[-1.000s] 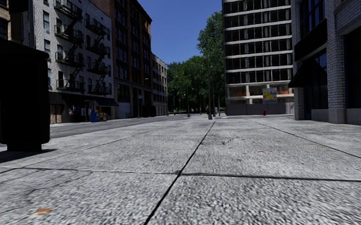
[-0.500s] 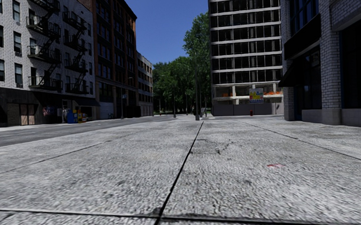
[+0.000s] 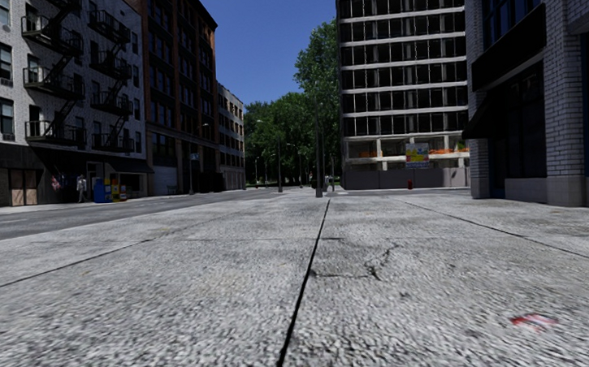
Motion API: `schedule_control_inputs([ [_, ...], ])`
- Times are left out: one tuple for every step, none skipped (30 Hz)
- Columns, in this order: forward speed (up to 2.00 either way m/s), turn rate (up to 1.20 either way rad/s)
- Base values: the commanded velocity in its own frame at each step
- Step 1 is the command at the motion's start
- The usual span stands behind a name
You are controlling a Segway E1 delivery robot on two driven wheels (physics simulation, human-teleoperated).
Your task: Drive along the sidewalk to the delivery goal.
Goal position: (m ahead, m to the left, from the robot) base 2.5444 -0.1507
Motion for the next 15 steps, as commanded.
schedule_control_inputs([
  [2.0,0.0],
  [2.0,0.0],
  [2.0,0.0],
  [2.0,0.0],
  [2.0,0.0],
  [2.0,0.0],
  [2.0,-0.13],
  [2.0,-0.38],
  [2.0,-0.47],
  [2.0,-0.47],
  [2.0,-0.49],
  [2.0,-0.5],
  [2.0,-0.5],
  [2.0,-0.5],
  [2.0,-0.5],
])
